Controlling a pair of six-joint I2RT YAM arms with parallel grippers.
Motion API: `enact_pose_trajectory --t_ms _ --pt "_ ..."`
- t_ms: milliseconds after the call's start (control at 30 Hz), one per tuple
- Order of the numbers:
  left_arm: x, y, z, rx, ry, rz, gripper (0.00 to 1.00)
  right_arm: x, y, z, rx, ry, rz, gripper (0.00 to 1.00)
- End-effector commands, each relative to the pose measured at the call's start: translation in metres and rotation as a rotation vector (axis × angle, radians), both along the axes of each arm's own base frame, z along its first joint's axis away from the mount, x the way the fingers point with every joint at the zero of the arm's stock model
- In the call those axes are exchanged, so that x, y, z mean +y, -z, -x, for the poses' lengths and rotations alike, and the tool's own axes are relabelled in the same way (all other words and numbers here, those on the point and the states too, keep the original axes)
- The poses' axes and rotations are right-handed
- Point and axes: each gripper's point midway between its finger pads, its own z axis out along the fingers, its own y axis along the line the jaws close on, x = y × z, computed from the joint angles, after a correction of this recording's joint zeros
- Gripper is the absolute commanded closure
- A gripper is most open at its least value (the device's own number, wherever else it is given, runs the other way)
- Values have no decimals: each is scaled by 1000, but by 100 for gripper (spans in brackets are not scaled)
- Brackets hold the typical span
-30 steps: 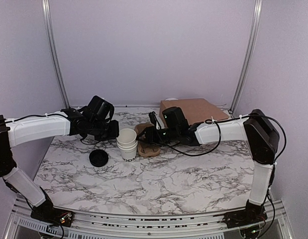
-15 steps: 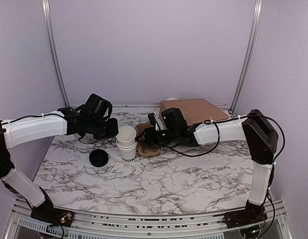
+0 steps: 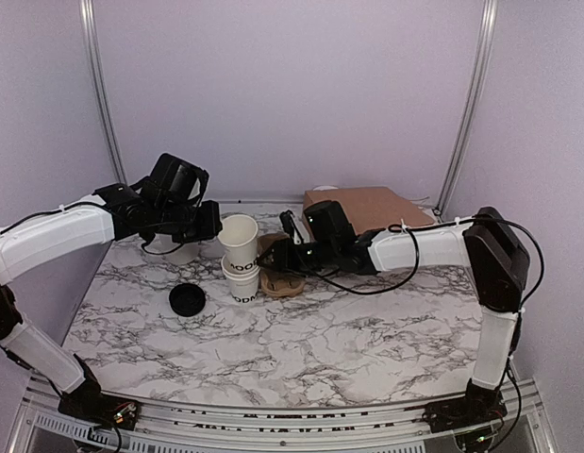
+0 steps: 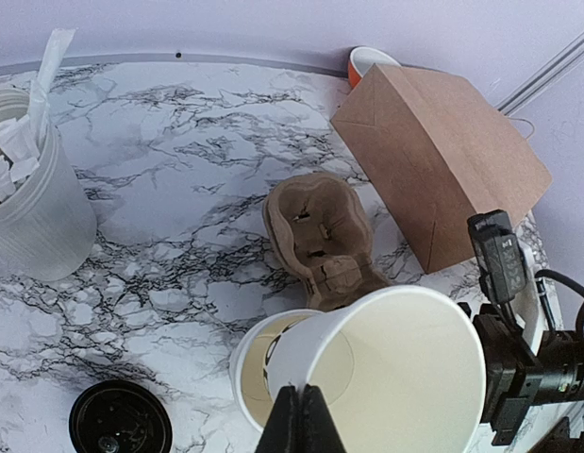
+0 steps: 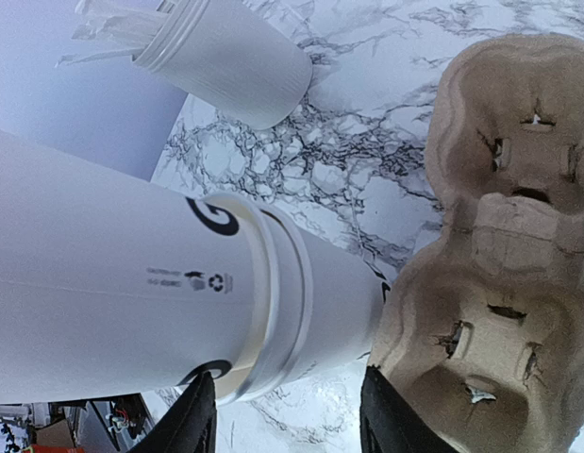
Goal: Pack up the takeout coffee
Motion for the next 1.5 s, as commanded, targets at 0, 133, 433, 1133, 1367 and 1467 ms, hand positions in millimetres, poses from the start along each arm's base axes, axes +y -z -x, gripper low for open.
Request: enact_pose_trajectory --t_ms 0,133,433,1133,1367,1467 --pt "9 -29 6 -48 1 -5 100 4 -48 -2 -89 3 -40 50" --pt "12 -44 9 -71 2 7 100 -1 -57 -3 -111 15 -38 50" --pt "14 -64 29 -79 45 71 100 -19 -81 0 -178 53 -28 48" --pt "-93 33 122 48 251 66 100 -150 -121 16 -396 344 197 13" --pt "-131 85 125 84 278 0 100 -178 -126 30 -404 396 189 10" --pt "-142 100 125 101 285 -27 98 -187 -125 36 -404 408 196 9"
